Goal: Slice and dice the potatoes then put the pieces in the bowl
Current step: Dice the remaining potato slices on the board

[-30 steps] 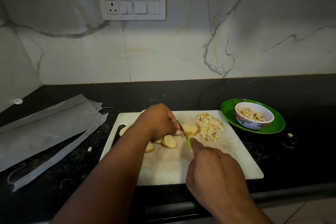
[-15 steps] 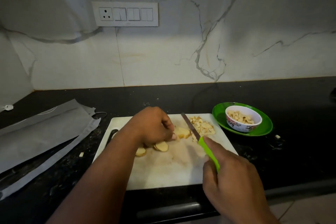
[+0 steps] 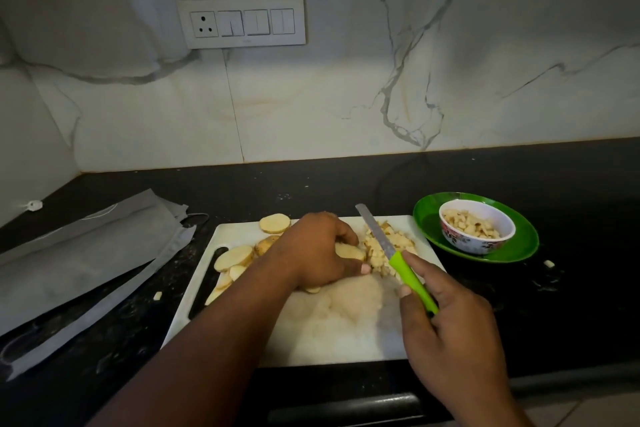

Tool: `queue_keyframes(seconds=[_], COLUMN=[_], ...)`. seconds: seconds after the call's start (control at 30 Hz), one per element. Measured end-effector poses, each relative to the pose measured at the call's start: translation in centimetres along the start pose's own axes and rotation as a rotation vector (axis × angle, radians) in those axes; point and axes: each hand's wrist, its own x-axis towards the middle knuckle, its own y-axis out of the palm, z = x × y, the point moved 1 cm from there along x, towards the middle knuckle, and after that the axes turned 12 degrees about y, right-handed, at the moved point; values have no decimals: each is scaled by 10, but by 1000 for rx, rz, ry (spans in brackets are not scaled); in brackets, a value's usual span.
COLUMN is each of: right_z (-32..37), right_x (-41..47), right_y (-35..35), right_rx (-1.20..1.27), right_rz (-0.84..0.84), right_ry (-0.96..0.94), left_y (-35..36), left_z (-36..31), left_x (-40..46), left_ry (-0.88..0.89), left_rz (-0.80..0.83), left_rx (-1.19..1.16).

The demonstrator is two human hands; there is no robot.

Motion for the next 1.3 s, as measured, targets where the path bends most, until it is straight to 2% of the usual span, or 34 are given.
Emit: queue_keyframes(seconds=[0.17,0.5,0.67,1.17,1.23,1.3], right_z=[0,-1,-1,-3,-3,-2], right_x=[0,0,-1,0,0,-1], right_y=[-1,0,-1,0,0,0], right_rx=[1,-7,1,-8,-1,4], right_rz=[5,21,33,33,26,20], right_ry=[-4,4,4,-34,-28,-23], left_y=[3,-5,2,6,2,-2], left_z=[1,10,0,-1,-3,-8], left_x=[2,-5,-6,-3,-5,-8], left_ry=[79,197,144,162,162,88], left_rz=[-18,54,-3,4,-8,-8], left_rx=[-73,-110,-6,-114,-70,82])
